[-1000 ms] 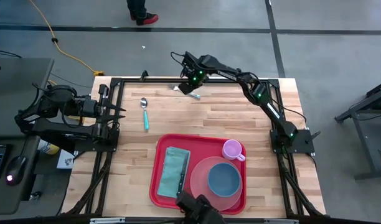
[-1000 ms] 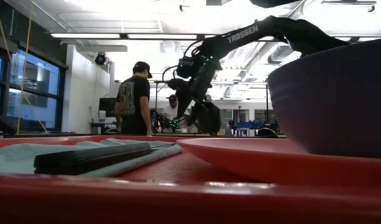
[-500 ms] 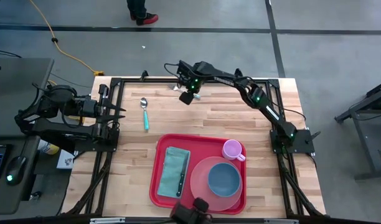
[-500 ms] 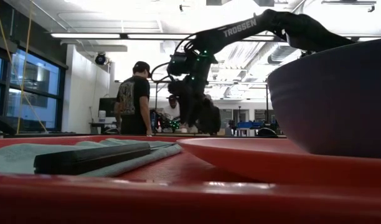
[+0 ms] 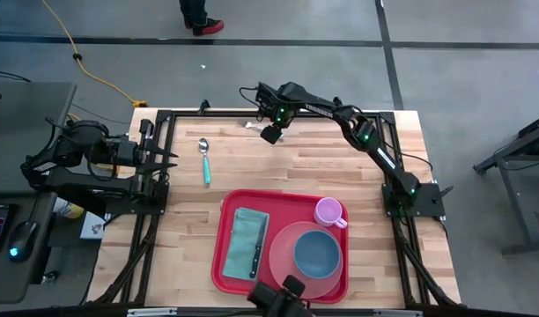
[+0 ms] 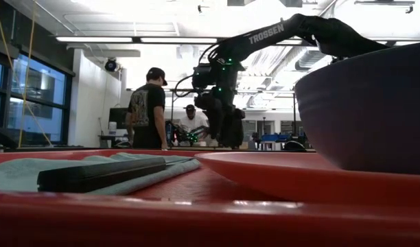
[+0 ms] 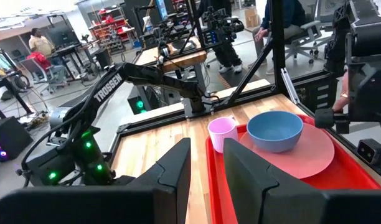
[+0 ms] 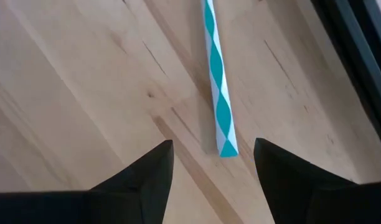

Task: Set up tray
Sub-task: Put the blue fork on the blue table napkin to the left of the black table knife

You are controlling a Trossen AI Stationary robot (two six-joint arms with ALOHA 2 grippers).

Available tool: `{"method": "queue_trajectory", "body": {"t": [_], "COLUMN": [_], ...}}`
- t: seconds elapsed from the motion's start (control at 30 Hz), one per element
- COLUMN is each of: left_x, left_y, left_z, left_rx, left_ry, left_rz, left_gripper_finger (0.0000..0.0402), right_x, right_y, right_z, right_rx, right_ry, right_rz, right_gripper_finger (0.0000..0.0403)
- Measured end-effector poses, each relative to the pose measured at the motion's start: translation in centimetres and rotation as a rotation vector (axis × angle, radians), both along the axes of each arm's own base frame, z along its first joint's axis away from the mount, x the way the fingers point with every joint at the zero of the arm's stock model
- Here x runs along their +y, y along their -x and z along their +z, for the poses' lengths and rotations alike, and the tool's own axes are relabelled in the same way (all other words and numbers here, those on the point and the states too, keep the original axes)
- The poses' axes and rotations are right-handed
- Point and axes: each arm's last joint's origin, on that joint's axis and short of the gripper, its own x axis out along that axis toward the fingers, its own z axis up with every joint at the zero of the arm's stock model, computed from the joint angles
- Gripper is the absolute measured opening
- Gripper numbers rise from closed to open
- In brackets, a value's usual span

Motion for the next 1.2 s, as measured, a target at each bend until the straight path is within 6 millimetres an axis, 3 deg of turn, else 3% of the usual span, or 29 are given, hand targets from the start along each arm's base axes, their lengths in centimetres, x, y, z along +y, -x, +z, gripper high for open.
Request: {"method": "queue_trajectory", "body": {"t": [0.53, 0.83, 1.2], "left_x": [0.0, 0.0, 0.0], "left_y": [0.0, 0.0, 0.0], "left_z": [0.0, 0.0, -0.1], "left_rx": [0.000, 0.000, 0.007], "left_ry": [-0.001, -0.001, -0.018], "left_rz": [0.000, 0.000, -0.002], "left_gripper_finger": [0.0127, 0.0127, 0.0127], "right_x": [-0.2, 0.8, 5.3], "right_y": [0.8, -0.2, -3.8], "right_z": [-0.5, -0.6, -0.3], "right_rx": [0.039, -0.002, -0.144], "right_ry": [-0.086, -0.090, -0.106], "right_rz": [-0.024, -0.009, 0.095], "right_gripper_finger": [0.0202, 0.0202, 0.0202]}}
